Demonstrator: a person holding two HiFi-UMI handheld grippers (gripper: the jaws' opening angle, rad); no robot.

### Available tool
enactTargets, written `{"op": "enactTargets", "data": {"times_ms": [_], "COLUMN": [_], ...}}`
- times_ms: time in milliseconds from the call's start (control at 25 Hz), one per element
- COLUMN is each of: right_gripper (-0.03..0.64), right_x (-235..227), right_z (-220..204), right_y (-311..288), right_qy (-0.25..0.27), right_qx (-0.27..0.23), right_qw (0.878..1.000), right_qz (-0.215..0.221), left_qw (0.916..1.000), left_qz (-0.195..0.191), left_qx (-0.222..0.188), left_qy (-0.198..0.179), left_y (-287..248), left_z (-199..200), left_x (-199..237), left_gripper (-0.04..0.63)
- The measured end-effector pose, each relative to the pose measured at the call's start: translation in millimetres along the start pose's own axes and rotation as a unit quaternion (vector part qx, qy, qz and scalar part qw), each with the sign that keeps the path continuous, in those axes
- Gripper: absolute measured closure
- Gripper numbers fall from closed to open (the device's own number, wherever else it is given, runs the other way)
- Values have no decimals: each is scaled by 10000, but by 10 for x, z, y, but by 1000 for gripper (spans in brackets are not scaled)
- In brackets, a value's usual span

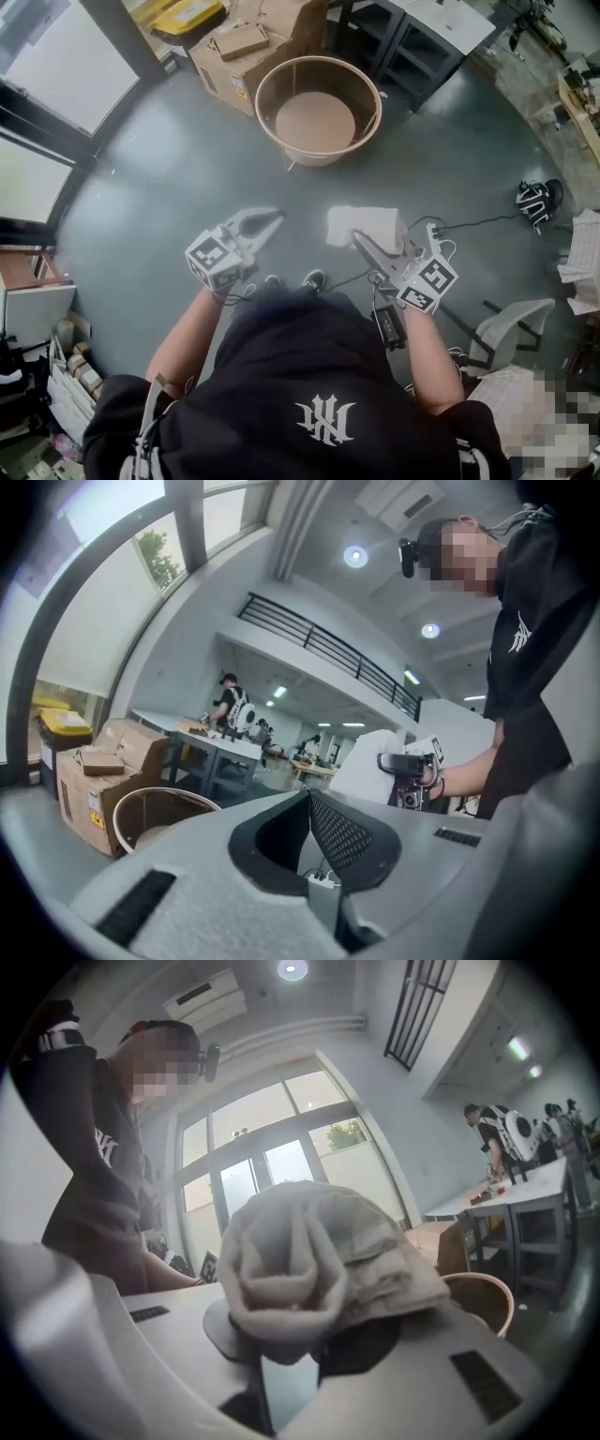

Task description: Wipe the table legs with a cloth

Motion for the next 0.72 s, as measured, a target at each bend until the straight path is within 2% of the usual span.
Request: {"op": "enactTargets", "data": {"times_ms": [120,240,320,400,560,720], "right_gripper": [529,529,529,529,529,529], "right_x": [195,480,679,839,1056,1212], "right_z": [311,438,458,459,397,312], "right_y": [-9,139,151,47,-222,-330], "right_qy": [232,12,-124,-152,15,-67], "right_qx": [-96,-582,-909,-1037,-632,-285], "right_qw": [9995,9981,9957,9945,9979,9994], "right_qz": [199,217,85,-24,-113,-163], "left_qw": [9996,9967,9920,9875,9850,9809], "left_qz": [-252,-797,-1229,-1500,-1654,-1848], "left_qx": [-55,-24,-273,-485,-382,-538], "left_qy": [105,125,38,-77,-314,-296], "left_y": [83,89,133,212,320,356], "left_z": [125,245,389,574,784,866], "left_x": [-17,-235,-349,-387,-341,-413], "left_gripper": [589,589,589,589,589,589]}}
Point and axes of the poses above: the fingertips, and each gripper's own axes: y backward along the fingers, x to its left, z out of its top, the point moved 10 cm from there along y, backward along the fingers, and after that the axes turned 11 degrees about z, right-handed, at the moved point
